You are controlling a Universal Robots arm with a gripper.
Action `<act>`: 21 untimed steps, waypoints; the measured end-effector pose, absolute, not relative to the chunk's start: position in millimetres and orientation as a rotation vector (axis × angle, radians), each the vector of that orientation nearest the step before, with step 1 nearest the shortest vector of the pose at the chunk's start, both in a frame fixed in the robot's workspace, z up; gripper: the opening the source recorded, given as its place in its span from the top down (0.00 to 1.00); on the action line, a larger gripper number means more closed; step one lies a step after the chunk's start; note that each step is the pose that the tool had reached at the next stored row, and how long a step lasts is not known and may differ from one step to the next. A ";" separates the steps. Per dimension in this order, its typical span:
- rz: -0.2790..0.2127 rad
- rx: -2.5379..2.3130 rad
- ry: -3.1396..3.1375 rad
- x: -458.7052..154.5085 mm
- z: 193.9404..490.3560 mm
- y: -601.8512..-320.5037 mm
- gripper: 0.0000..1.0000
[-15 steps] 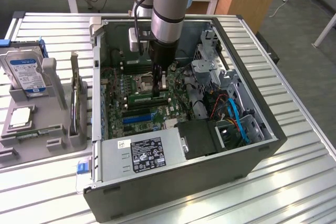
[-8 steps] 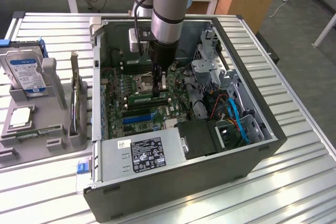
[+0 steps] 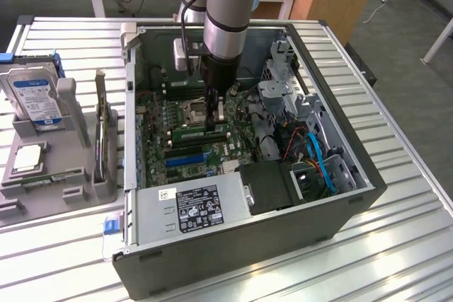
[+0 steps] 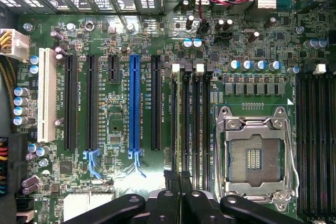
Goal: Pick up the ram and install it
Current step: 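Insert the ram into the slot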
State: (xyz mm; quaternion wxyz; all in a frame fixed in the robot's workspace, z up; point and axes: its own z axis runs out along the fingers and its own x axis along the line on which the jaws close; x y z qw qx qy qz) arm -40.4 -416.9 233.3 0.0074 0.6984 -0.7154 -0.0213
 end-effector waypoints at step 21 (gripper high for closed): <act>-0.067 2.184 -2.237 -40.4 231.5 -416.4 0.88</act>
